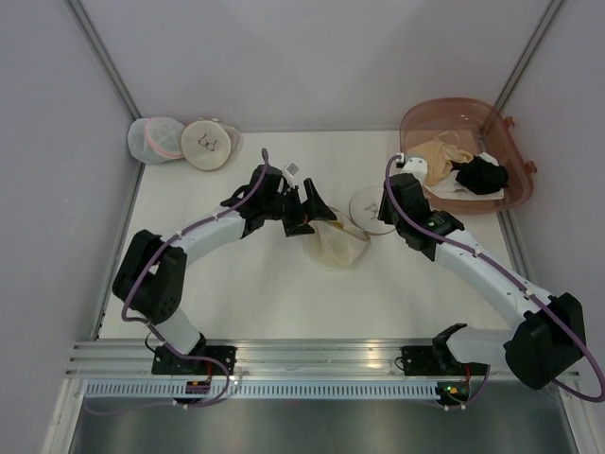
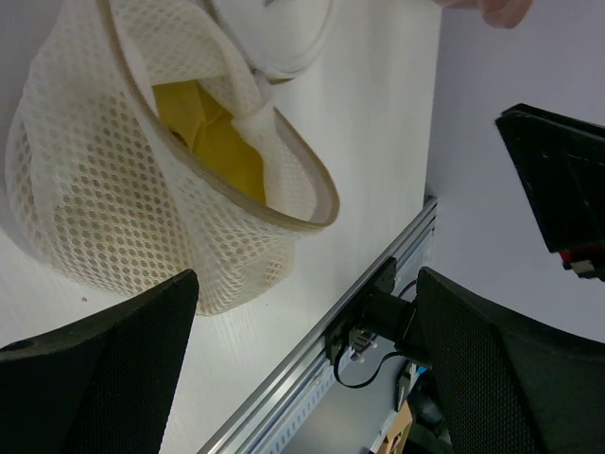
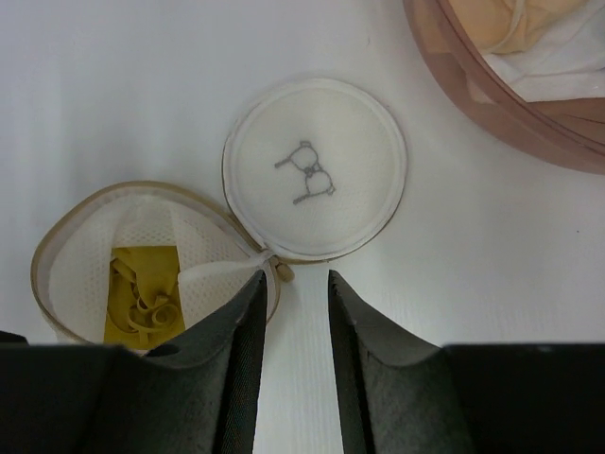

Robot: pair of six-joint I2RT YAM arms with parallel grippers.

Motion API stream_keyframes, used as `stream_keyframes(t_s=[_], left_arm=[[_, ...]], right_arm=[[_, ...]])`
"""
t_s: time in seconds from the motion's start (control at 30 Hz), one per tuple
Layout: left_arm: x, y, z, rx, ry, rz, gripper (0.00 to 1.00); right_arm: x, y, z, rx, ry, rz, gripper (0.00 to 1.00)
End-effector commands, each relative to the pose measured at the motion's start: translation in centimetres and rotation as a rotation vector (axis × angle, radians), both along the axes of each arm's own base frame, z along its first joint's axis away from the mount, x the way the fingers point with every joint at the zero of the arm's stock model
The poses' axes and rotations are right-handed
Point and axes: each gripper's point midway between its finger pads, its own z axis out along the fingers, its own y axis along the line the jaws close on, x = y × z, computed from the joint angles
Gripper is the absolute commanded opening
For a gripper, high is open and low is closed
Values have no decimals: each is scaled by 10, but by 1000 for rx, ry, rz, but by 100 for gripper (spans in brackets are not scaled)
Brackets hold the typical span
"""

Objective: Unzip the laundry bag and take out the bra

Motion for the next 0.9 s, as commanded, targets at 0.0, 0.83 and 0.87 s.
stream_keyframes(t_s=[0.0, 0.83, 0.87], left_arm=[[7, -2, -19, 74, 16, -6, 100], [40, -19, -34, 106, -20, -91, 2], [40, -18, -35, 128, -29, -126, 2]], right_arm=[[-3, 8, -2, 32, 5, 43, 37], [-13, 18, -18, 58, 24, 116, 15], [-14, 22, -27, 57, 46, 142, 15]])
